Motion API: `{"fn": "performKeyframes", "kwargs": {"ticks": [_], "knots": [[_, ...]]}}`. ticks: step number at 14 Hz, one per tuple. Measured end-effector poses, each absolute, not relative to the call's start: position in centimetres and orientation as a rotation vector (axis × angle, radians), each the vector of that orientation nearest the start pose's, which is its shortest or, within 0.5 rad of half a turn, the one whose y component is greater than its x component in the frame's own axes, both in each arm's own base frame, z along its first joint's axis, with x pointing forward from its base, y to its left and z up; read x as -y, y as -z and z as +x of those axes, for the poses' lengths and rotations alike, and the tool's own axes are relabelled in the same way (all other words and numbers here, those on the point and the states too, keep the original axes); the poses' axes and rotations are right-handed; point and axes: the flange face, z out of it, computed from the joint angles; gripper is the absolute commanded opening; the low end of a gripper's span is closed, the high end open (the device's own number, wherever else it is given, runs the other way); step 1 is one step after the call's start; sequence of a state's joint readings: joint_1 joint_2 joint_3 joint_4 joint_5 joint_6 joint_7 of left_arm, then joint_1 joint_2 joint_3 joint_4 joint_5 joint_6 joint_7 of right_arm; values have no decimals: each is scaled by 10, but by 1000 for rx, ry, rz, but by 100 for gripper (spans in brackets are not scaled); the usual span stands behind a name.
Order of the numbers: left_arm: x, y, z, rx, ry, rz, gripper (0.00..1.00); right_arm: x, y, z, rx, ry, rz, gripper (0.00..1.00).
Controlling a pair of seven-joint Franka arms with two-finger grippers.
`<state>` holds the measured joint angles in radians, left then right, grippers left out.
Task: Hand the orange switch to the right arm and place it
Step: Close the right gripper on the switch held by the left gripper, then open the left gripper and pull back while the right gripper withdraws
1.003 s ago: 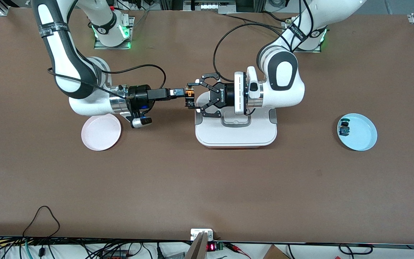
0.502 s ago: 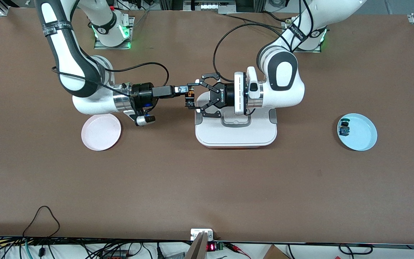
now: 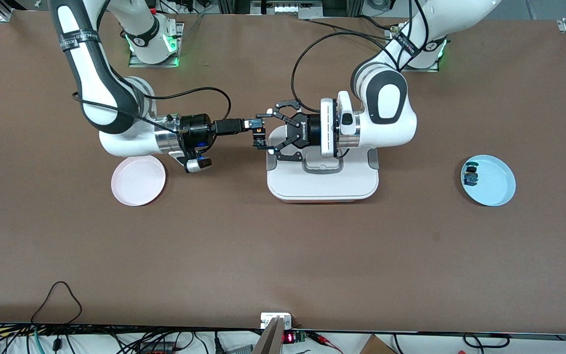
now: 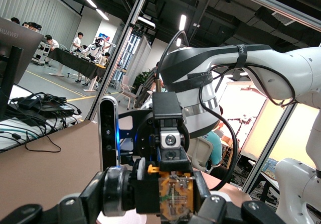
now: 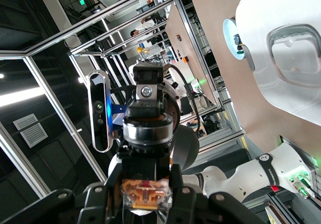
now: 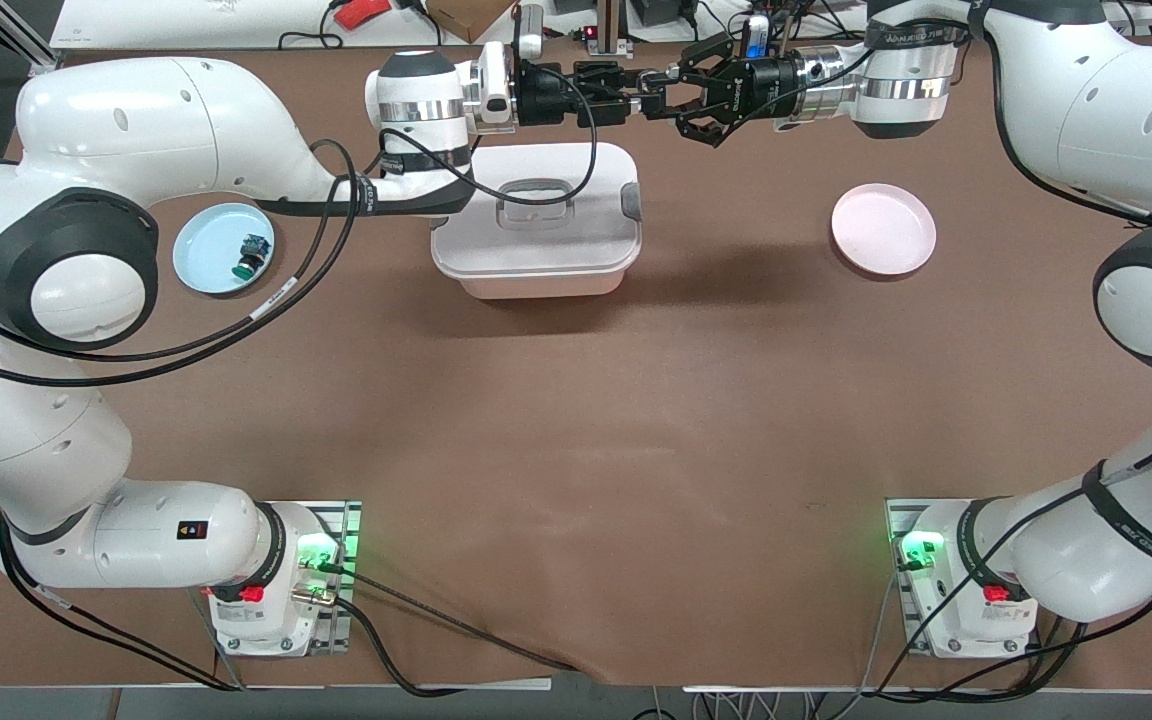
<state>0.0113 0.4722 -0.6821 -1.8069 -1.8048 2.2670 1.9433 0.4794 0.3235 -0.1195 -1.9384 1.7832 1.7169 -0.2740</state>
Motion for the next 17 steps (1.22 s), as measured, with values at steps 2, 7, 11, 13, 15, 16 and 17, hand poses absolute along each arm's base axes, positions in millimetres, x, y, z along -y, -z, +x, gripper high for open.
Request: {"fn": "performKeyframes", "kwargs": {"ticks": [2, 7, 11, 13, 15, 16, 17], "knots": [[397, -375, 539, 848, -935, 1417, 21, -308, -373, 545, -242, -434, -1537, 1], [397, -374, 539, 848, -937, 1427, 100, -308, -373, 545, -245, -429, -1539, 0], [395, -373, 540, 846, -940, 1437, 100, -306, -375, 547, -244, -422, -1538, 0], [393, -375, 543, 842, -945, 1438, 100, -306, -374, 547, -244, -422, -1539, 0], [387, -378, 547, 848, -952, 1444, 100, -306, -375, 547, -244, -421, -1539, 0], [382, -379, 550, 859, -947, 1451, 100, -305, -375, 548, -244, -419, -1539, 0], [377, -381, 554, 866, -934, 1457, 100, -303, -375, 549, -246, -416, -1538, 0]]}}
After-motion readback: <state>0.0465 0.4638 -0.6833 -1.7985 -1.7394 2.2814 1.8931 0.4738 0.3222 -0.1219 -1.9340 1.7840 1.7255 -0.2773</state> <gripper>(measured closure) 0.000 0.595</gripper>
